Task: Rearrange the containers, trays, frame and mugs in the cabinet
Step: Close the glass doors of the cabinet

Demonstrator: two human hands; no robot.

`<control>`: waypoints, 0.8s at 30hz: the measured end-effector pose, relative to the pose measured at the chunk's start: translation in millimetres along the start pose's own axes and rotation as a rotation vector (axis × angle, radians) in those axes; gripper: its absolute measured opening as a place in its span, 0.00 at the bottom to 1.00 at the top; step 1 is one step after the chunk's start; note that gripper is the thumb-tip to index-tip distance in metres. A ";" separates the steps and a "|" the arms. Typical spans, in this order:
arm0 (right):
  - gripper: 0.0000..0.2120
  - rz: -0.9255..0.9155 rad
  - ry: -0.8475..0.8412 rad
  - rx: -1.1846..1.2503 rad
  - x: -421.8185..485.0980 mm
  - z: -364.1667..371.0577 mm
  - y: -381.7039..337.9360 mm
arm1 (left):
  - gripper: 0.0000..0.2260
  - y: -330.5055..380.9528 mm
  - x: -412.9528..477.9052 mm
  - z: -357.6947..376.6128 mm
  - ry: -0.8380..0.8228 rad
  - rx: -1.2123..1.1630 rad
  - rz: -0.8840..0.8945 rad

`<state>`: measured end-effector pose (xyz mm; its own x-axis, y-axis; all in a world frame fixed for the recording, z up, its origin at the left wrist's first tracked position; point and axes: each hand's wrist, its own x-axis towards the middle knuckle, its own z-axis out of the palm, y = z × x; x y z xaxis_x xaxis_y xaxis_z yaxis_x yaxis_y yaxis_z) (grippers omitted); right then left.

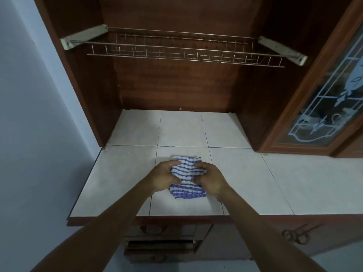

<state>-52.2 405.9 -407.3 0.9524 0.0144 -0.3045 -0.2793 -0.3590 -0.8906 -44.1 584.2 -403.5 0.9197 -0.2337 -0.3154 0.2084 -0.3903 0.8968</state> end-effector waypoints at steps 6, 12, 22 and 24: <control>0.25 -0.121 0.029 -0.356 7.3 5.4 3.8 | 0.30 -14.2 6.0 3.8 0.102 0.342 0.158; 0.31 -0.143 0.007 -0.520 7.0 3.0 7.3 | 0.30 -25.7 5.0 3.7 0.150 0.731 0.284; 0.34 -0.128 -0.029 -0.596 6.4 2.0 3.5 | 0.34 -36.0 -0.5 4.1 0.096 0.899 0.248; 0.32 -0.164 0.005 -0.530 2.3 0.0 1.2 | 0.29 -28.4 -2.9 5.7 0.165 0.756 0.333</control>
<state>-50.3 405.5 -409.0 0.9792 0.1060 -0.1733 -0.0285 -0.7730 -0.6338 -54.5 590.8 -429.9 0.9427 -0.3323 0.0308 -0.3075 -0.8289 0.4673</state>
